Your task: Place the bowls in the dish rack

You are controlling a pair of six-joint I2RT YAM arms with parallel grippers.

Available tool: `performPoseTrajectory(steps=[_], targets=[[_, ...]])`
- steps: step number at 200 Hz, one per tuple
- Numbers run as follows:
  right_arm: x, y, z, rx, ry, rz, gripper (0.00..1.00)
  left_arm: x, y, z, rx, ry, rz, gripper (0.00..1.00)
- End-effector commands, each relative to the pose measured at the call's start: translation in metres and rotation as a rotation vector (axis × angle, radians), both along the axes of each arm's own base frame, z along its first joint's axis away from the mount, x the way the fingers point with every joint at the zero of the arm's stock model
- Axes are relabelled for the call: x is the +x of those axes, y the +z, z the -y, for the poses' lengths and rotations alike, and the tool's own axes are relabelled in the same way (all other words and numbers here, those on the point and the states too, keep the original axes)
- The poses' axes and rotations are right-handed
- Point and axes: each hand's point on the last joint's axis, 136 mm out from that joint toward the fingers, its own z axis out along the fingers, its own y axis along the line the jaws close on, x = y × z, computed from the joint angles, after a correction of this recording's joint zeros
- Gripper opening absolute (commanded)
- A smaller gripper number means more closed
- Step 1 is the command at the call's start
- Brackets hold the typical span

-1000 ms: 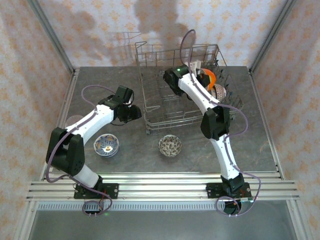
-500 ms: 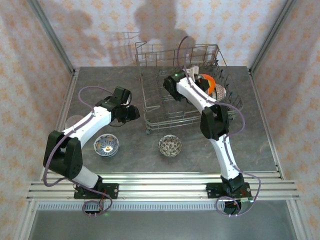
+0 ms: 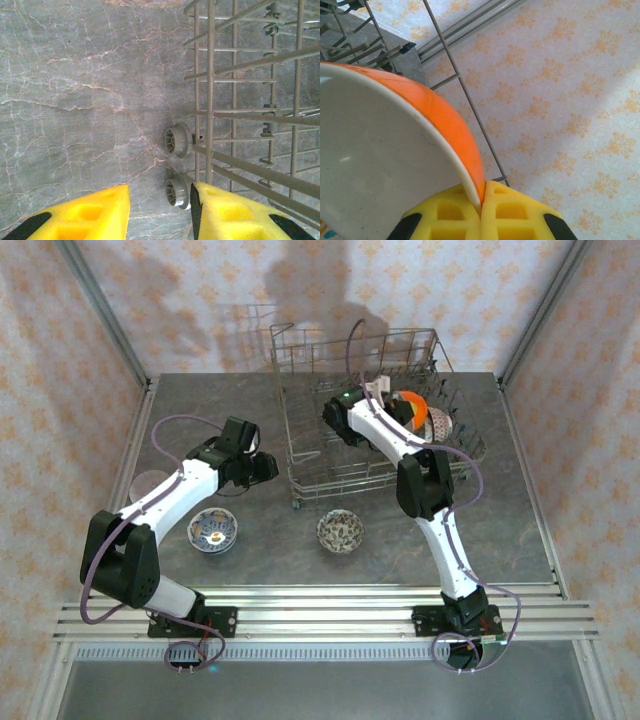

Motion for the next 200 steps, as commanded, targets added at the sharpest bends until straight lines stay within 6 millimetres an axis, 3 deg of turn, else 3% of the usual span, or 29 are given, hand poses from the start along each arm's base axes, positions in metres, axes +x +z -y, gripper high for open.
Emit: performPoseTrajectory(steps=[1,97,111,168,200], targets=[[-0.013,-0.010,-0.001,-0.070,0.003,-0.175,0.00,-0.001,0.003,-0.005,-0.010,0.030,0.023,0.38],[-0.026,-0.023,-0.010,-0.013,0.000,-0.281,0.13,-0.008,0.001,-0.005,-0.018,0.034,0.014,0.38],[-0.026,-0.026,-0.010,-0.006,-0.004,-0.296,0.21,-0.010,0.000,-0.006,-0.019,0.036,0.012,0.38],[-0.026,-0.034,-0.014,0.031,-0.013,-0.316,0.37,-0.012,-0.002,-0.006,-0.023,0.041,0.011,0.38],[-0.019,-0.049,-0.017,0.058,-0.025,-0.347,0.46,-0.011,0.002,-0.005,-0.025,0.036,0.015,0.38]])
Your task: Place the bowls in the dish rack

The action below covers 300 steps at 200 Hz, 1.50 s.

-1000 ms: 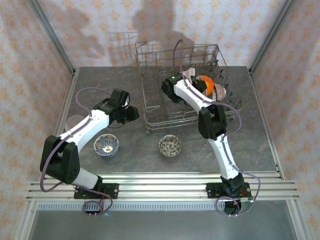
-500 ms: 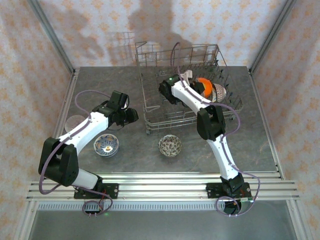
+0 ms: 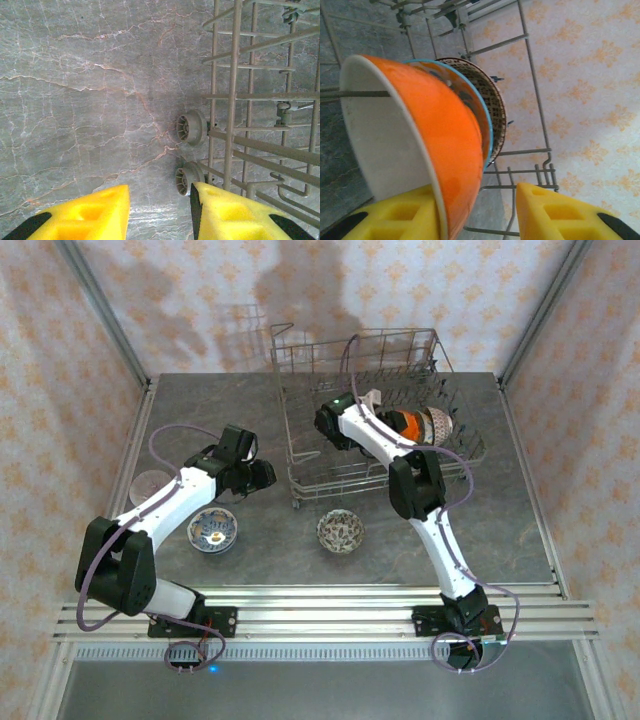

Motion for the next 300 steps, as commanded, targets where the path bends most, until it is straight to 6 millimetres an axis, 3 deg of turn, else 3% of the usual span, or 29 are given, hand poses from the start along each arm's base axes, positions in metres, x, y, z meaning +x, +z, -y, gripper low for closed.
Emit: performPoseTrajectory(steps=[1,18,45,103,160,183,221,257,300], targets=[[-0.008,0.001,0.006,-0.046,-0.008,-0.123,0.47,0.003,0.012,-0.001,-0.013,0.010,0.034,0.38],[-0.004,0.001,0.007,-0.037,-0.013,-0.115,0.53,0.003,0.014,0.000,-0.013,0.005,0.034,0.37],[-0.003,0.011,0.007,-0.006,-0.011,-0.104,0.73,0.001,0.018,0.000,-0.012,-0.006,0.036,0.38],[-0.022,0.039,0.002,0.185,0.006,-0.073,1.00,-0.009,0.028,0.000,-0.018,-0.039,0.043,0.41],[-0.030,0.045,0.001,0.263,0.062,-0.080,1.00,-0.029,0.035,-0.001,0.047,-0.036,0.051,0.44],[-0.033,0.054,0.003,0.320,0.071,-0.054,1.00,-0.046,0.041,-0.001,0.067,-0.007,0.057,0.44],[-0.049,0.069,0.001,0.496,0.123,-0.028,1.00,-0.077,0.034,0.005,0.114,0.027,0.044,0.45],[-0.073,0.082,-0.003,0.649,0.199,-0.001,1.00,-0.102,0.023,0.030,0.101,0.015,0.055,0.47],[-0.104,0.082,-0.005,0.797,0.253,0.008,1.00,-0.117,0.007,0.082,0.095,-0.075,0.058,0.49]])
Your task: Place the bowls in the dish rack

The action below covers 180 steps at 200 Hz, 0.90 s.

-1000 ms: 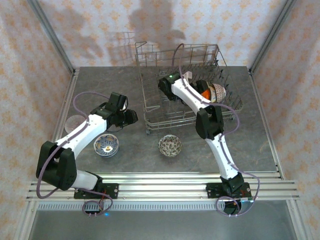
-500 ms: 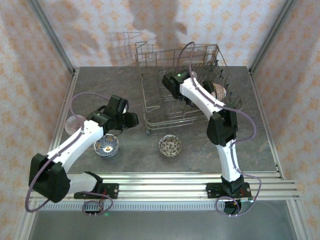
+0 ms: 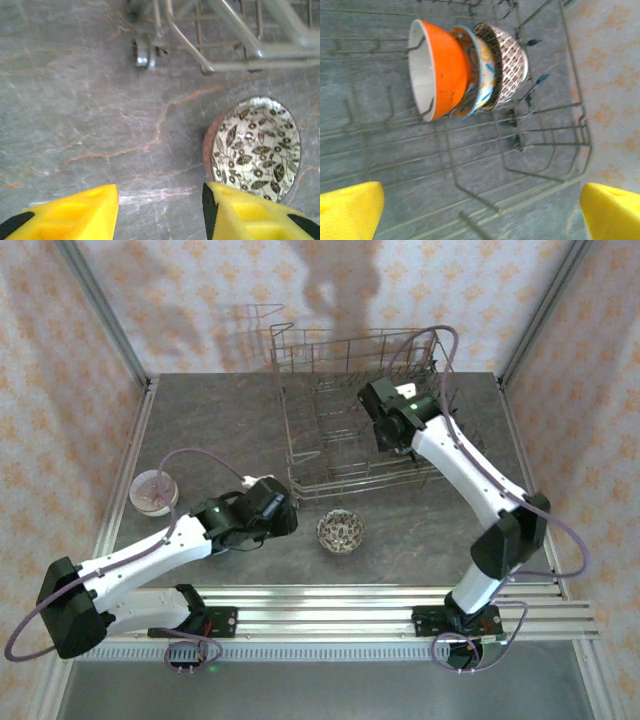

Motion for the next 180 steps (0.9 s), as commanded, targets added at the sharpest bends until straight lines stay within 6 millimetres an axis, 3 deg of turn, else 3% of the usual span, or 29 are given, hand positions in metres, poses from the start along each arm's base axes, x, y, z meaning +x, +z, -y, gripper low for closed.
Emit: performPoseTrajectory(steps=[1,46,98,138,180], targets=[[-0.009,-0.004,-0.009,0.103,0.046,0.006,1.00,0.002,-0.010,0.016,0.019,0.045,0.015,0.49],[-0.033,-0.017,0.004,0.113,0.038,-0.017,1.00,0.002,-0.043,0.065,-0.012,-0.025,-0.031,0.50],[-0.053,-0.024,0.016,0.127,0.019,-0.018,1.00,0.009,-0.063,0.087,0.019,-0.084,-0.072,0.52],[-0.057,-0.029,0.018,0.125,0.013,-0.034,1.00,0.012,-0.070,0.092,0.030,-0.088,-0.084,0.50],[-0.054,-0.032,0.017,0.124,0.009,-0.038,1.00,0.010,-0.078,0.087,0.059,-0.088,-0.105,0.33]])
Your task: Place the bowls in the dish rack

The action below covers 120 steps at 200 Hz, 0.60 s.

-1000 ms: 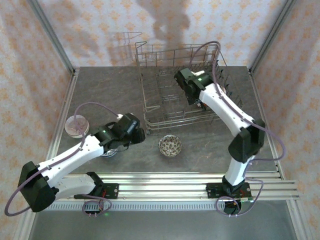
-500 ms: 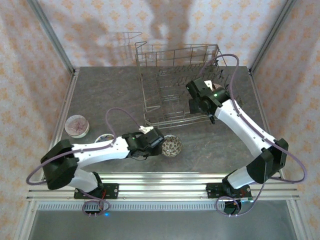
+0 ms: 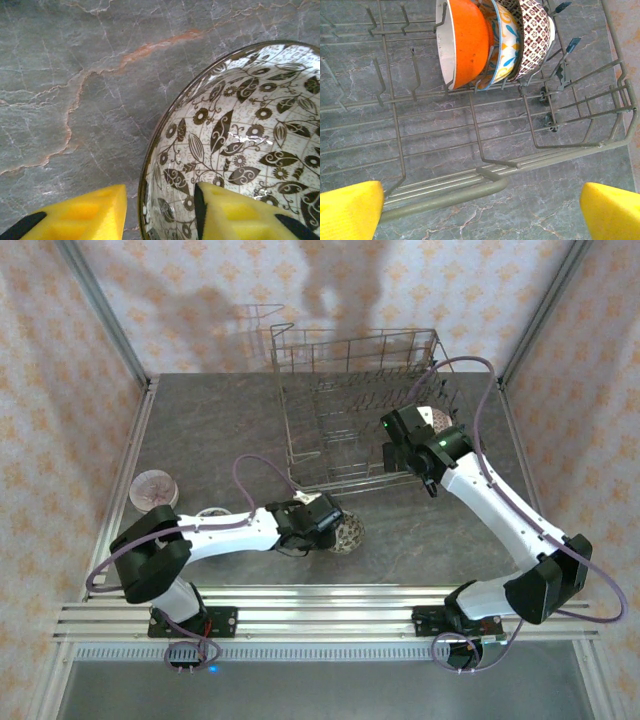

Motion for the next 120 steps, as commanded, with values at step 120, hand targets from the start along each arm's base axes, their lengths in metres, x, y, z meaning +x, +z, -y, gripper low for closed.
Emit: performPoseTrajectory(steps=[120], targets=[[-0.007,-0.014,0.012,-0.040,-0.019,-0.083,1.00,0.010,0.033,-0.011,0.055,-0.043,0.053,0.01]])
